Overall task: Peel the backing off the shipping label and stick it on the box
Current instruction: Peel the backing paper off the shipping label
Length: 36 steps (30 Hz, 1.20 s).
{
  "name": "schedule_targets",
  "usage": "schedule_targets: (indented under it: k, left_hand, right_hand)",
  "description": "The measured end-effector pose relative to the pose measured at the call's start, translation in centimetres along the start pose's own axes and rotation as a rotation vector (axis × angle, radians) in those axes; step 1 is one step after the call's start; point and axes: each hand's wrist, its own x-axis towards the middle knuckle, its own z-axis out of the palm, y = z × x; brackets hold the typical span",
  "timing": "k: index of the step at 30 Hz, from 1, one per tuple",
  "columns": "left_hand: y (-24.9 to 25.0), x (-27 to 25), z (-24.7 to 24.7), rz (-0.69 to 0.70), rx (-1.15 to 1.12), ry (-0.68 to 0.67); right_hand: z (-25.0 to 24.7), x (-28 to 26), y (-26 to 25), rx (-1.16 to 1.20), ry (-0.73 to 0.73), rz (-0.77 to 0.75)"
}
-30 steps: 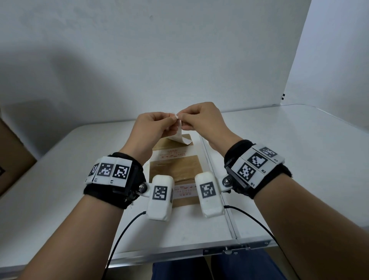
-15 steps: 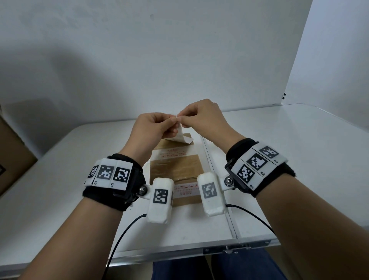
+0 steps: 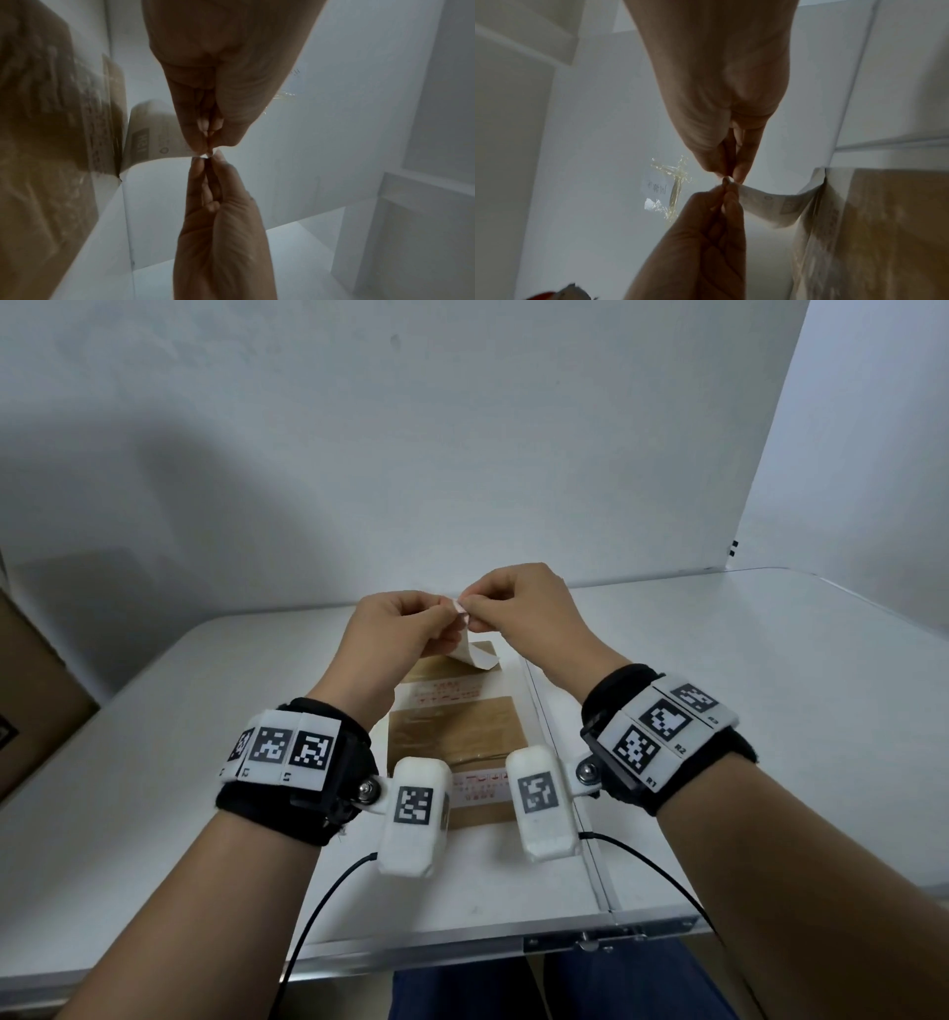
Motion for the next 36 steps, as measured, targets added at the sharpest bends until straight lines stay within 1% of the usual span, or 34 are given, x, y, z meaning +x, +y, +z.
schedule_targets:
  k: [3, 7, 10, 15, 22, 30, 36]
  left_hand:
    - [0.0, 0.0, -0.2, -0.041, -0.089, -0.024]
    - [0.1, -0.1, -0.6, -0.093, -0.197, -0.1]
    - [-0.1, -0.3, -0.8, -0.108, -0.223, -0.121]
    - [-0.2, -0.5, -0.8, -0.107, -0.222, -0.084]
    - [-0.4, -0.7, -0.6, -0.137, -0.26, -0.046]
    - [-0.4, -1.0, -0.2, -0.148, -0.294, -0.051]
    - [-0.4, -1.0, 0.0, -0.109, -0.233, -0.022]
  right_hand:
    - [0.1, 0.0, 0.5, 0.155, -0.001, 0.047]
    - [0.1, -0.1, 0.9, 0.199, -0.023, 0.041]
    - [0.1, -0.3, 1.1, 0.225, -0.028, 0.034]
    - [0.0, -0.7, 0.8, 0.024, 0.01, -0.065]
    - [0.2, -0.7, 0.4, -0.164, 0.015, -0.156]
    - [0.2, -0.7, 0.5, -0.194, 0.028, -0.17]
    - [0.2, -0.8, 0.5, -0.198, 0.025, -0.17]
